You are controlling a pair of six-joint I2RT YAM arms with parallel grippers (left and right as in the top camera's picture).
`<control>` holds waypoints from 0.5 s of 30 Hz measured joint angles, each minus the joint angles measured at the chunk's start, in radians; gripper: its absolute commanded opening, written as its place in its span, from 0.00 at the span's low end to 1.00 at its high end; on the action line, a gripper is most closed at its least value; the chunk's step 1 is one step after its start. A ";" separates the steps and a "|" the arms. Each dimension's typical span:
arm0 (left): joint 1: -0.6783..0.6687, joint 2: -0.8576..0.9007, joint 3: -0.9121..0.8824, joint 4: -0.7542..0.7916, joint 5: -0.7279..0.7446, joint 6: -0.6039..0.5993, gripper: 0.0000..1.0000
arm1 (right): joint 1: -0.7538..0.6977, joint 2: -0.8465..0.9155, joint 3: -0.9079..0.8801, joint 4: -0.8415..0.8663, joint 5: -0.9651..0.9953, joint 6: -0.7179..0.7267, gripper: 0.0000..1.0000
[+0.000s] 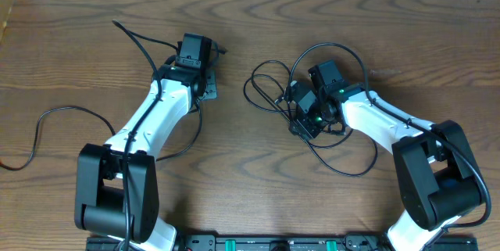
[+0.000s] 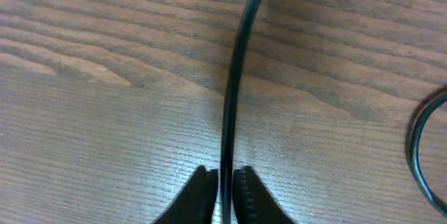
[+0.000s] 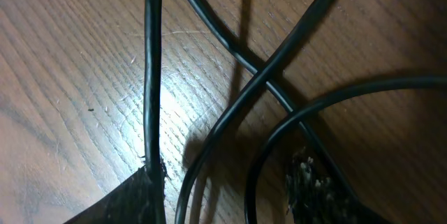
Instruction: Untangle cables
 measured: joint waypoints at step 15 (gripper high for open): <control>0.000 0.000 0.000 0.000 0.000 -0.002 0.32 | 0.044 0.002 0.006 0.000 0.181 0.005 0.01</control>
